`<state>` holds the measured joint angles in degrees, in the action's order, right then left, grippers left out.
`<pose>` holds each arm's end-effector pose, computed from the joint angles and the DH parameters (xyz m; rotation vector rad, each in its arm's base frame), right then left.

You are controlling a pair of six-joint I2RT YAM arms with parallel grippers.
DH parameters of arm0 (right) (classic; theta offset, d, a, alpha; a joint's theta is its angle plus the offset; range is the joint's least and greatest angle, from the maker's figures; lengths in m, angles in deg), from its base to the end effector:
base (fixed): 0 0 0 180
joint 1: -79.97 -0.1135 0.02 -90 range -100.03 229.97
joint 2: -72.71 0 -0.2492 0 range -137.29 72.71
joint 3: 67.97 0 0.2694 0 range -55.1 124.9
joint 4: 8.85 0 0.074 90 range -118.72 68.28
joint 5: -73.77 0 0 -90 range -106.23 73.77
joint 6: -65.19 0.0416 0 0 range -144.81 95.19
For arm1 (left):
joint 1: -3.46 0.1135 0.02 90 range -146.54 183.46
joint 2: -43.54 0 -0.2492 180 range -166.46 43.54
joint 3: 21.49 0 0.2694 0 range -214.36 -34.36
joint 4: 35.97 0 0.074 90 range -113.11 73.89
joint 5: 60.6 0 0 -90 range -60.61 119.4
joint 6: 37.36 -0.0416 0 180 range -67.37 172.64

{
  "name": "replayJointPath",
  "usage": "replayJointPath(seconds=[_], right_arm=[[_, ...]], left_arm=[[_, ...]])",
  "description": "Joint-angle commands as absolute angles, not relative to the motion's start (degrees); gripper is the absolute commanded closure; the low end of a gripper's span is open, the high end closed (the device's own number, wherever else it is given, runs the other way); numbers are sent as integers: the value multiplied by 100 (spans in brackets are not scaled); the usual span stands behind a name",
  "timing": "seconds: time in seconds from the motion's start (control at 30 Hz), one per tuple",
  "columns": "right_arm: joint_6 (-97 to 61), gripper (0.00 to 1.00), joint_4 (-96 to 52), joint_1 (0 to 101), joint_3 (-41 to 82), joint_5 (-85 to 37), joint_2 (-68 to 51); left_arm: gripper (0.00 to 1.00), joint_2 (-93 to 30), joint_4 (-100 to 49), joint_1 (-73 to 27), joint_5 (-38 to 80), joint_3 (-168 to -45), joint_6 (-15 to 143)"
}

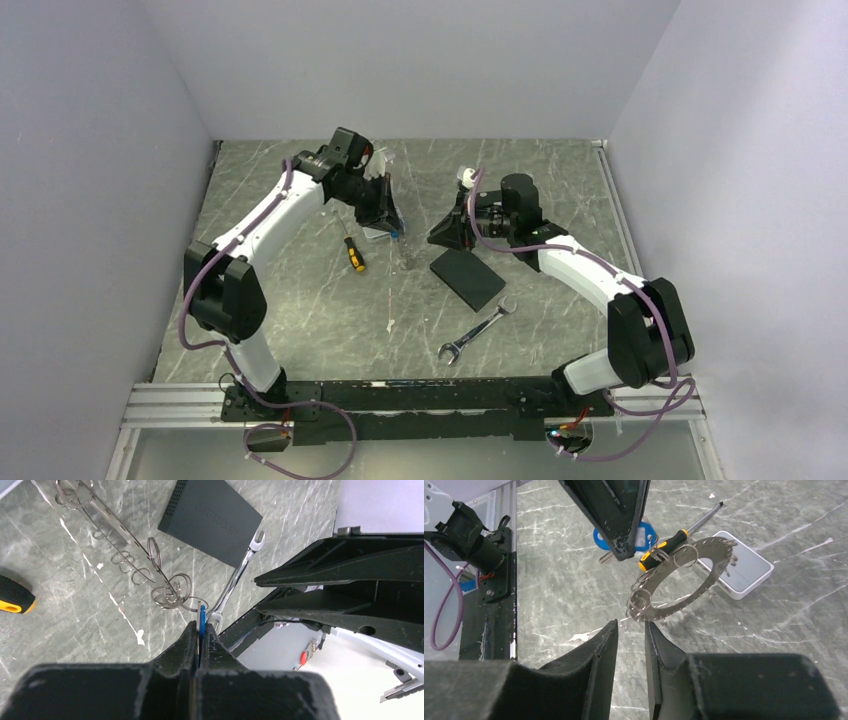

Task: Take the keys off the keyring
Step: Adjust the key on the keyring.

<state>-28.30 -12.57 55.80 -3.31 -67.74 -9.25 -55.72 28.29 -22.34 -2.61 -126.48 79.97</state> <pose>0.2928 0.1671 0.2443 -1.0354 1.6462 1.1037 0.3372 -0.1875 0.2931 0.1830 2.7149 -1.0376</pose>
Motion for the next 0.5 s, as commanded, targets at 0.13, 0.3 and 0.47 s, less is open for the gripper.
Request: replayJointPath(seconds=[0.13, 0.3, 0.47], right_arm=[[-2852, 57, -1063, 5570, -443, -6695, -986], [-2494, 47, -524, 5568, -717, -6625, -1115], [-2370, 46, -150, 5835, -668, -6807, -1159]], left_arm=[[100, -6008, 2363, -2153, -464, -13023, 8205], [100, -6219, 2193, -2150, -649, -13122, 8264], [100, -6190, 2100, -2150, -1041, -13034, 8025]])
